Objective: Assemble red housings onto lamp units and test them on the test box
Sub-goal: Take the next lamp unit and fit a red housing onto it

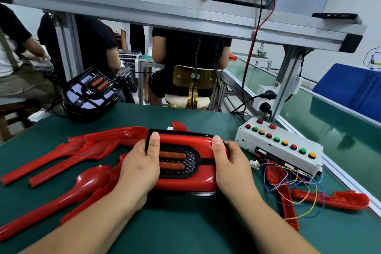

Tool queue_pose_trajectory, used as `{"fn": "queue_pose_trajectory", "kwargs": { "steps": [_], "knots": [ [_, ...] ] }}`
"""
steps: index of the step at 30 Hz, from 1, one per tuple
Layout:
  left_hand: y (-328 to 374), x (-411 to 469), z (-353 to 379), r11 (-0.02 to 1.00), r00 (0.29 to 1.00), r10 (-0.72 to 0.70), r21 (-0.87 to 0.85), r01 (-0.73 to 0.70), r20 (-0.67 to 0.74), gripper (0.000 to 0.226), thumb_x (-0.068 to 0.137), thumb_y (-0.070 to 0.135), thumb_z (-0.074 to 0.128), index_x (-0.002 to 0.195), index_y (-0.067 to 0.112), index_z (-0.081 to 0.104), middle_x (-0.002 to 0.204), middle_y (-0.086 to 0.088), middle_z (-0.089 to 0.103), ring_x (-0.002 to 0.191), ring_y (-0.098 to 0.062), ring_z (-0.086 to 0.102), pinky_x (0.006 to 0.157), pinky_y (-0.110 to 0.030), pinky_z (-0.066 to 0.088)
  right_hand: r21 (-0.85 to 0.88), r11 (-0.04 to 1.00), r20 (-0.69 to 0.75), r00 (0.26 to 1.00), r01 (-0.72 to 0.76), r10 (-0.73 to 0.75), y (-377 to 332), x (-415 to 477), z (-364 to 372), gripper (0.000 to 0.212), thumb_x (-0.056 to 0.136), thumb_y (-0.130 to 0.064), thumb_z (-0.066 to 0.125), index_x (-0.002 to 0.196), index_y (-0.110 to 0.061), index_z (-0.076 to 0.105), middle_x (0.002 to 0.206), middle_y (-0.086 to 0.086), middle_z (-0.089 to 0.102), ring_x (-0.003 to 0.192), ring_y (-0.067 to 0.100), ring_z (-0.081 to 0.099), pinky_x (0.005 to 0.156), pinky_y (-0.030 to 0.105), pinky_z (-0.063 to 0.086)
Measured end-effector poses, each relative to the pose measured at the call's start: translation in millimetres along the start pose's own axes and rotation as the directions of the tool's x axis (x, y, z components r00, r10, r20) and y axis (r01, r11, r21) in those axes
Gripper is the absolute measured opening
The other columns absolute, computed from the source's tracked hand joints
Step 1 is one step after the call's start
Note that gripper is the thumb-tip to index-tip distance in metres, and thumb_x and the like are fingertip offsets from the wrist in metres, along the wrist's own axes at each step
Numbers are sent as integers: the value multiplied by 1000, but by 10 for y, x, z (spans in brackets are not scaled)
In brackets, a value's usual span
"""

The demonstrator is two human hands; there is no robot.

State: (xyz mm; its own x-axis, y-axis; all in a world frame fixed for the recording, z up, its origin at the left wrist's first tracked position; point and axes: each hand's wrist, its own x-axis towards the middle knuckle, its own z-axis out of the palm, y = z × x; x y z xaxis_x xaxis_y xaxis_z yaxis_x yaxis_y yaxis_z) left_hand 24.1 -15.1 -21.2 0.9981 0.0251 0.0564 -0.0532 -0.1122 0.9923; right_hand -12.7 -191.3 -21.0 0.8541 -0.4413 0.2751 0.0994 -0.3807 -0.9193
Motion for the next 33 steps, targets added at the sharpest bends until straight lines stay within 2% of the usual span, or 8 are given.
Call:
{"fn": "queue_pose_trajectory", "kwargs": {
  "steps": [5,8,12,16,22,24,28,33],
  "knots": [
    [-57,23,1,999,999,-32,-34,33,10,92,54,98,31,109,31,61,102,-5,74,96,-31,70,91,-52,53,-17,1000,-14,1000,-18,18,-9,-12,31,43,89,-63,44,82,-23,59,78,-6,66,77,11,62,73,31,51],
    [-49,19,-3,998,999,-36,-55,37,26,90,57,95,31,113,32,60,105,-4,73,99,-30,69,93,-50,53,61,998,-40,999,-19,21,-3,-34,41,40,88,-60,50,80,-23,61,73,-5,66,72,12,62,73,35,54],
    [-18,1,-21,996,996,-72,-46,74,48,73,72,85,28,113,33,58,108,1,69,104,-21,65,93,-43,51,162,981,-20,993,-108,113,2,-38,45,44,86,-62,52,83,-21,66,79,0,70,78,19,68,80,45,57],
    [30,31,-40,990,989,-128,-50,131,71,44,92,68,31,109,33,52,100,12,59,89,-7,55,82,-31,44,180,966,12,982,-186,187,-11,-1,29,49,91,-61,47,86,-16,67,86,6,73,84,25,70,83,47,57],
    [66,60,-61,967,946,-158,-149,206,284,55,101,56,29,107,20,70,91,-10,77,81,-27,75,62,-36,60,292,940,27,983,-179,179,-53,-41,-4,44,90,-52,57,92,-10,69,88,12,74,84,33,71,79,50,59],
    [31,86,-28,978,960,-95,-153,139,265,53,97,63,32,112,24,64,90,-8,77,80,-27,75,68,-39,59,282,948,15,989,-148,149,-47,-54,-8,43,88,-55,58,90,-13,69,87,9,74,83,31,71,79,52,58],
    [-13,90,13,969,982,-4,-241,50,189,51,88,65,42,113,22,51,83,-11,77,71,-33,75,50,-30,57,220,971,13,995,-95,94,-27,-88,25,59,69,-74,51,94,-23,65,93,1,72,88,20,69,86,47,56],
    [-83,99,28,963,996,7,-269,16,85,41,95,61,41,108,24,54,78,-9,76,65,-33,74,47,-29,56,122,991,-37,998,-50,55,11,-49,80,43,83,-65,48,87,-25,63,86,-4,69,85,16,66,84,41,55]
  ]
}}
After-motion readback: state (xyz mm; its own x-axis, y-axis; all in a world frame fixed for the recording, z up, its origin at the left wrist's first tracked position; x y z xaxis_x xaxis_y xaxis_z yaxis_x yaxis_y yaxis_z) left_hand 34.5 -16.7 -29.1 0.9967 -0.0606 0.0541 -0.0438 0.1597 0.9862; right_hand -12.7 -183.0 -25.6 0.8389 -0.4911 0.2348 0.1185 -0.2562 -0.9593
